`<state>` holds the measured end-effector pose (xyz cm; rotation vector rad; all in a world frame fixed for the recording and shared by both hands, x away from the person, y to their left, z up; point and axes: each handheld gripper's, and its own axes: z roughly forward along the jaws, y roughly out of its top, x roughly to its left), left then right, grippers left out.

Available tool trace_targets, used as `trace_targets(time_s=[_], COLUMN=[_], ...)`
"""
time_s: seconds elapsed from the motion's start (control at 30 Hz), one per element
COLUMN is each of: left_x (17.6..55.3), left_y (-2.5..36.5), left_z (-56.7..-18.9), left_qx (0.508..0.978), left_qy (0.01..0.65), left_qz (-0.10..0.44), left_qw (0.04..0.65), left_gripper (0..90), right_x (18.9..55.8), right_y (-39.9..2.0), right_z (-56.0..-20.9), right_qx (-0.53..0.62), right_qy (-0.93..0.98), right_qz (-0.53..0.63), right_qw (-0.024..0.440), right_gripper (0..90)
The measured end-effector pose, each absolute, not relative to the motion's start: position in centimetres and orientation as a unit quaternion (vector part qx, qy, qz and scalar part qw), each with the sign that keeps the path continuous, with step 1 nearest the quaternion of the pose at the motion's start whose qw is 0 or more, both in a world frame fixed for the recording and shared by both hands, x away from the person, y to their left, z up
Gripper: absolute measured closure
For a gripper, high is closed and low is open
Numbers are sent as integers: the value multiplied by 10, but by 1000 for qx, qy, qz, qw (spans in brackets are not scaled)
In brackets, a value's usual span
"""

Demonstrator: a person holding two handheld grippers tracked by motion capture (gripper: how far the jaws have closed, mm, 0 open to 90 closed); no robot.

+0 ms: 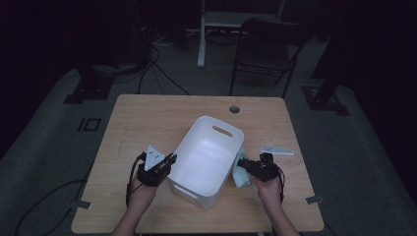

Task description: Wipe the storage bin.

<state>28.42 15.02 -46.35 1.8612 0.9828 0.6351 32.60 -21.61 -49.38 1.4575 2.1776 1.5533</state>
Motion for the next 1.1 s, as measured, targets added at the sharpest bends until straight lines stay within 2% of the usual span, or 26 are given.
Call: trace_targets(time_s=[0.5,0.6,0.7,0.9,0.97,1.0,1.1], left_x=[284,284,282,282,282,283,283], left_y=[151,150,147,147,148,148,149], left_z=[-463,-463,-463,-463,-463,-464,-464], left_qx=[754,753,751,750,750,750,747], left_qy=[398,403,408,411,409,407,407], left_qz=[254,259,269,271,262,258,254], left_qw=[457,452,444,442,450,454,460], left_gripper=[840,843,844,846,846,844,839], right_x=[355,353,348,318,310,308,309], right_y=[-209,-207,-211,-212,-210,-207,-203], right_z=[-550,-548,-539,-498,-489,-487,-490], right_qx=[517,523,520,470,456,451,457], right_qy=[745,742,731,722,728,737,735], right_qz=[420,418,442,508,512,502,499], right_qw=[28,26,1,0,10,29,40], right_gripper=[830,833,833,831,831,831,832])
